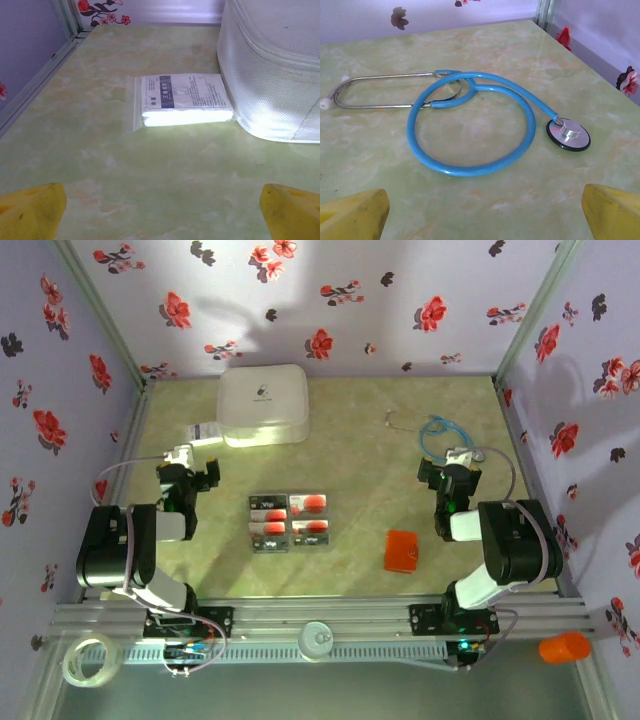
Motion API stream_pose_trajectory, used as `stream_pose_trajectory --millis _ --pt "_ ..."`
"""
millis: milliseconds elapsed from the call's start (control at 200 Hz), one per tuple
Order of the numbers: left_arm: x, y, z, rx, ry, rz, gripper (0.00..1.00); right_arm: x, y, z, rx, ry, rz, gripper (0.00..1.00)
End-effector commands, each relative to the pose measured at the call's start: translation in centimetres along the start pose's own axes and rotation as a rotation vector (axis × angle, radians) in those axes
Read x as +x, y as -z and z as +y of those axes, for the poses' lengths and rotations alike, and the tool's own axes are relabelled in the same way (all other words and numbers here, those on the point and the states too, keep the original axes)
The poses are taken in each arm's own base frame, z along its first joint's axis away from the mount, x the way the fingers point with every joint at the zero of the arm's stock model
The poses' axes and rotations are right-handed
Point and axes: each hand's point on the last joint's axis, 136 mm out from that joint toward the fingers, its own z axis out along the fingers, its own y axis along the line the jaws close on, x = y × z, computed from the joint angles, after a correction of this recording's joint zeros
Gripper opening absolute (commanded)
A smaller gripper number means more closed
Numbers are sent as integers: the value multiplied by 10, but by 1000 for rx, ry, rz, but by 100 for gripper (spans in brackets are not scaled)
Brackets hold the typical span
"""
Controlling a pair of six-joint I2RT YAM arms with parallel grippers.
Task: Put the credit cards into the card holder
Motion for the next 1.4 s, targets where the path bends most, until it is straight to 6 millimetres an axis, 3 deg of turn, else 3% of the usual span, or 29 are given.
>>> stream_pose_trajectory --millis 0,1400 --pt "-5 -2 4 -19 -19 -8 100 -8 -2 -2 13 -8 -17 99" --pt "-6 -4 4 -19 -16 -2 100 -6 -10 -4 -27 -49 21 99"
